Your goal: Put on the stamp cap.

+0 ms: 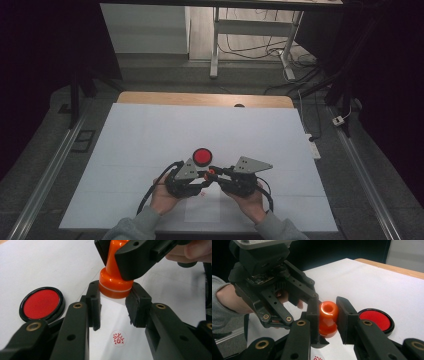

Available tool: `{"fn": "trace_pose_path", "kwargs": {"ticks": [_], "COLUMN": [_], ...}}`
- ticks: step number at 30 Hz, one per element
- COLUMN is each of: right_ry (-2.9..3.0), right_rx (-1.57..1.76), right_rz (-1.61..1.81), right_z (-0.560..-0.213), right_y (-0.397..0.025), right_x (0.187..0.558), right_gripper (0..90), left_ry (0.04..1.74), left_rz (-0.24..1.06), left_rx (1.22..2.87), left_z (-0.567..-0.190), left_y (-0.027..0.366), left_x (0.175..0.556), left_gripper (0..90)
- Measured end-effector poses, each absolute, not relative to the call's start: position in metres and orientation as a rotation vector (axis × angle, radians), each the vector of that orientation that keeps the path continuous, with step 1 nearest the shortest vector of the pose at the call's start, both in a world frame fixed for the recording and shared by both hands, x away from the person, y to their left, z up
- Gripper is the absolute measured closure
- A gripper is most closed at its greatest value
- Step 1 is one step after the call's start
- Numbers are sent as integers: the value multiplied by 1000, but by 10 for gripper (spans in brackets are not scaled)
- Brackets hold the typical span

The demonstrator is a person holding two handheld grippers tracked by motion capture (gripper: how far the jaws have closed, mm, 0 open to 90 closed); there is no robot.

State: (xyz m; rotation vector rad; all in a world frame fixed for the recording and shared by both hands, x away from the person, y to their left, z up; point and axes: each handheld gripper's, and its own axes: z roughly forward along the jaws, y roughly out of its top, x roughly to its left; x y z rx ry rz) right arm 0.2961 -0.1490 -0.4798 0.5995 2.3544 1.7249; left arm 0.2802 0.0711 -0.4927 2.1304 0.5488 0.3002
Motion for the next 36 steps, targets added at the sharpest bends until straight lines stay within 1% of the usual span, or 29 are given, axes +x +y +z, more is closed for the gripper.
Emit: {"fn": "trace_pose_path", "kwargs": {"ticks": [6, 14, 17, 24, 31, 36], "right_ry": [2346, 2338, 2328, 2321, 2321, 2319], "right_rx": [592, 578, 585, 594, 590, 594], "right_rz": [1733, 1725, 1723, 1730, 1731, 1735], "right_z": [-480, -487, -488, -483, -483, -483], "right_y": [-149, -148, -147, -147, -147, -148], "right_x": [296, 293, 293, 294, 295, 295], "right_gripper": [728, 730, 729, 724, 724, 724], "left_ry": [552, 553, 555, 564, 575, 577], "left_rz": [310, 305, 288, 303, 300, 303], "left_rx": [2131, 2173, 2167, 2126, 2116, 2115], "left_z": [-492, -493, -493, -493, -494, -495], "left_y": [71, 70, 71, 72, 73, 73], "left_x": [279, 280, 282, 281, 282, 282], "left_gripper": [660, 658, 657, 650, 603, 542]}}
